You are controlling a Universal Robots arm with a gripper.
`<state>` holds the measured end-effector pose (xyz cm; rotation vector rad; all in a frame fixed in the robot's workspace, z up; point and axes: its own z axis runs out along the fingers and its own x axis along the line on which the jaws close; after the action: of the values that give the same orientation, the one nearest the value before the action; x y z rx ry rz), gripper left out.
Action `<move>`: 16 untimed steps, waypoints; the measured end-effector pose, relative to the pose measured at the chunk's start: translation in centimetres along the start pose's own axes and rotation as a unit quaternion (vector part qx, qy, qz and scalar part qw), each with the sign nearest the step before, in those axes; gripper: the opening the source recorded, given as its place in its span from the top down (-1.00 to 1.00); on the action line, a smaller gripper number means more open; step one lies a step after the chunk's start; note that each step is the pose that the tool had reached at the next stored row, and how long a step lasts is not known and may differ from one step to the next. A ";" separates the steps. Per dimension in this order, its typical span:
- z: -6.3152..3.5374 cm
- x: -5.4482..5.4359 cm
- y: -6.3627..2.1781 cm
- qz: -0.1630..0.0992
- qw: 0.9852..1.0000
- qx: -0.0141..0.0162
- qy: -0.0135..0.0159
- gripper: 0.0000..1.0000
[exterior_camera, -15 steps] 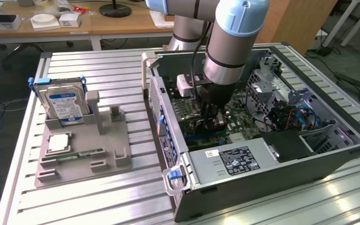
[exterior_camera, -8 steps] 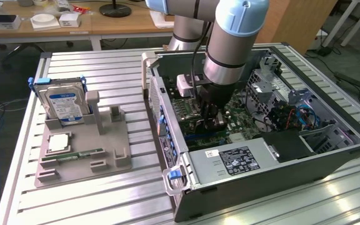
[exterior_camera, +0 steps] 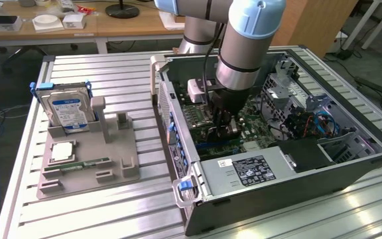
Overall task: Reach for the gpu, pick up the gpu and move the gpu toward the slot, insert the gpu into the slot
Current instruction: 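Insert the gpu into the slot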
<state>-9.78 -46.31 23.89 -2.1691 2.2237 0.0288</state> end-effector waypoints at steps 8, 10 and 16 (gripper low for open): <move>-0.40 0.0 0.01 -0.001 1.000 0.001 0.000 0.47; -0.41 0.0 0.01 -0.001 1.000 0.001 0.000 0.47; -0.39 0.0 0.01 -0.001 1.000 0.001 -0.001 0.47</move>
<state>-9.80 -46.31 24.28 -2.1703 2.2198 0.0285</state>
